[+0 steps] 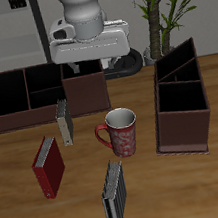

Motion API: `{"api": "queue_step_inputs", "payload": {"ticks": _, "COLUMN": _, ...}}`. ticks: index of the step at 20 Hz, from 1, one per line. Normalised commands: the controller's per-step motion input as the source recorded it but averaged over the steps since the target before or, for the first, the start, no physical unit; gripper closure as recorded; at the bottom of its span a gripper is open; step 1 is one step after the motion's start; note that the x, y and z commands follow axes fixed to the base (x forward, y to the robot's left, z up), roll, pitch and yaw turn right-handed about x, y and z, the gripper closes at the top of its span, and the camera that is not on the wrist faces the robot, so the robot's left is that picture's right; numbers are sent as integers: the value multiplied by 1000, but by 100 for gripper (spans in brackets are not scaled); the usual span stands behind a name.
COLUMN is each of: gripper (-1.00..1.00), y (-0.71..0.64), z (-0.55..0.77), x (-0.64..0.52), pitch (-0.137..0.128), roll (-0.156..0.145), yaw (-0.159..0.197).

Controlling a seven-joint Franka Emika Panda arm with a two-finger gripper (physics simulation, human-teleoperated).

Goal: Place the striped book into the back desk caddy's right compartment

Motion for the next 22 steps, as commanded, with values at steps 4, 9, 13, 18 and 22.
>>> {"api": "queue_step_inputs", "payload": {"ticks": 4, "gripper": -100, "y": -14, "z": 46, "x": 359, "pitch": -29, "roll": -54, "yaw": 37}}
{"api": "queue_step_inputs", "payload": {"ticks": 9, "gripper": -100, "y": 43, "z": 112, "x": 359, "pitch": -31, "roll": -4, "yaw": -1}}
{"api": "queue_step_inputs", "payload": {"ticks": 13, "gripper": -100, "y": 80, "z": 21, "x": 318, "pitch": -16, "roll": 18, "yaw": 102}}
{"api": "queue_step_inputs", "payload": {"ticks": 18, "gripper": -100, "y": -51, "z": -42, "x": 430, "pitch": 7, "roll": -12, "yaw": -21}}
{"api": "queue_step_inputs", "payload": {"ticks": 22, "gripper": -100, "y": 45, "z": -47, "x": 406, "pitch": -16, "roll": -9, "yaw": 29}}
